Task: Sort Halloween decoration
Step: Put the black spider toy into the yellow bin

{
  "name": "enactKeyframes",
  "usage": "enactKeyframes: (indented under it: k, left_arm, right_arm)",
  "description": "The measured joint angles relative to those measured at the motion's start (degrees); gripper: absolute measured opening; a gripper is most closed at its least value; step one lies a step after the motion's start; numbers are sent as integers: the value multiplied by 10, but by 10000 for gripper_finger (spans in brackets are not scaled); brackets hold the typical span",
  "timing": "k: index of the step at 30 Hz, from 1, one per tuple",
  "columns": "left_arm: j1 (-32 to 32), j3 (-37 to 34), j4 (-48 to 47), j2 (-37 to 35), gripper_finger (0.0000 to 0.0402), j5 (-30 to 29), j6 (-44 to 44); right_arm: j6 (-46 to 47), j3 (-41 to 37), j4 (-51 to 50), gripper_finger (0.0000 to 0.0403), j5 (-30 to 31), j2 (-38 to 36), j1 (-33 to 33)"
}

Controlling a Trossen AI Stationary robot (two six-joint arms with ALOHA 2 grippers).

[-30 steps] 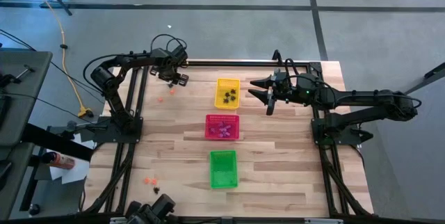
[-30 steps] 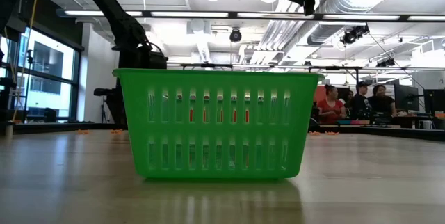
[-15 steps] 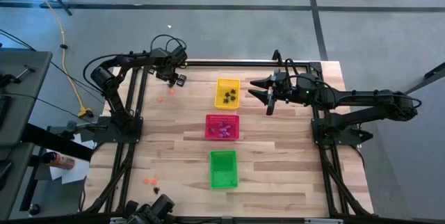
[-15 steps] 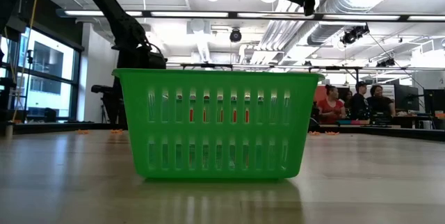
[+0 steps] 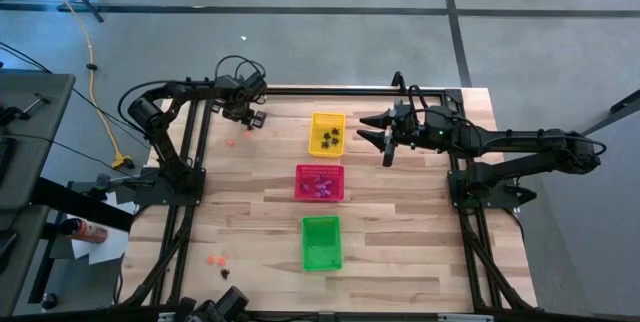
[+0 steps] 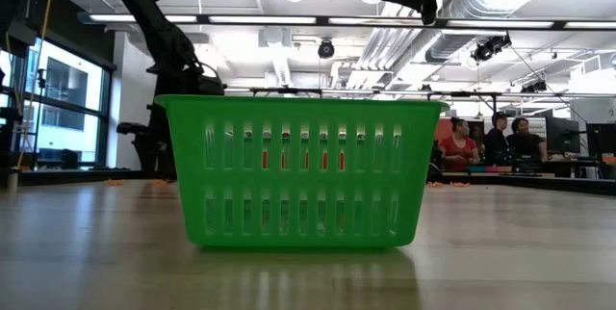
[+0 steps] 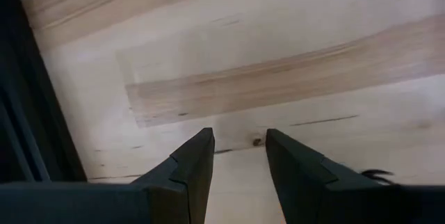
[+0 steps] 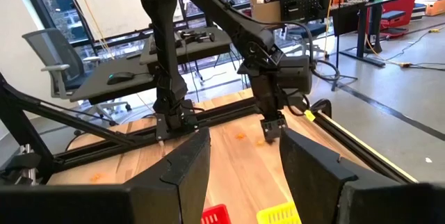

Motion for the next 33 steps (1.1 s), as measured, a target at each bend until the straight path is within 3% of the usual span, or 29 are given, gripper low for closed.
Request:
enactKeyframes:
  k: [9, 18, 22, 27, 33]
  left_arm:
    - [0, -4, 19, -23, 129, 5, 12]
    - [-11, -3, 60, -113, 129, 73, 22]
    - [-36, -15, 53, -106, 129, 79, 65]
    - [-58, -38, 70, -85, 129, 130, 42]
    - [-70, -44, 93, -83, 129, 97, 36]
  right_arm:
    - [19, 0, -8, 169, 0, 0, 0]
    - [26, 0, -8, 169, 0, 0, 0]
    - [26, 0, -7, 169, 0, 0, 0]
    - [26, 0, -7, 169, 0, 0, 0]
    - [26, 0, -7, 169, 0, 0, 0]
